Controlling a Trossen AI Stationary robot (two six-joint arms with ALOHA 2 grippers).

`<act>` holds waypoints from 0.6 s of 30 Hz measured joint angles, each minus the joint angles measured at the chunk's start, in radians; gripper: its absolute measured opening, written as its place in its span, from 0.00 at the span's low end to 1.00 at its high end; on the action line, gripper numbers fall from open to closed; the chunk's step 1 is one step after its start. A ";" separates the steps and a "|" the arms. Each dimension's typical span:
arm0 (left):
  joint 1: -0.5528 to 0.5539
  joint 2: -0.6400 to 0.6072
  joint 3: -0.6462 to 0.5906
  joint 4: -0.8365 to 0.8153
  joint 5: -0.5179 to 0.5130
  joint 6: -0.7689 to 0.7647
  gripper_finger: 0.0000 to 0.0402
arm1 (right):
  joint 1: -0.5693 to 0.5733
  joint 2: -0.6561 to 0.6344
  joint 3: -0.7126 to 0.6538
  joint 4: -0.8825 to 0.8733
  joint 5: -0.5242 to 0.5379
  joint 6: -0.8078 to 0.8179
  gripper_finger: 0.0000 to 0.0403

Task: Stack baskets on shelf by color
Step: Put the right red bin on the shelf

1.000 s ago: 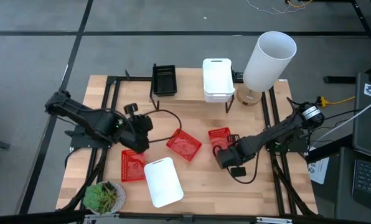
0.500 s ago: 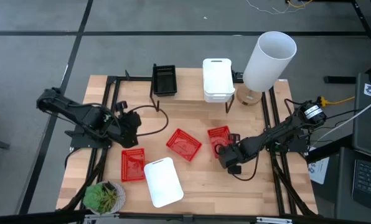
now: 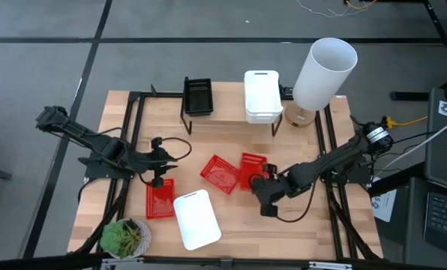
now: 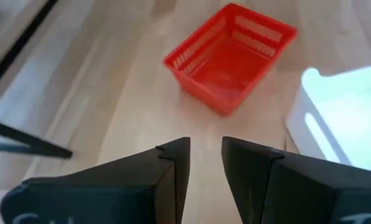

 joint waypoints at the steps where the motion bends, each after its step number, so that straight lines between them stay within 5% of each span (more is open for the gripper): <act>1: 0.000 -0.021 -0.027 0.018 0.007 0.013 0.21 | 0.000 0.000 0.039 -0.004 0.008 -0.027 0.00; 11: 0.000 -0.192 -0.177 0.044 0.006 0.005 0.21 | -0.104 0.000 0.435 -0.007 0.198 -0.483 0.00; 18: 0.000 -0.251 -0.258 0.155 0.010 0.019 0.21 | -0.405 0.031 0.642 0.000 0.018 -0.656 0.00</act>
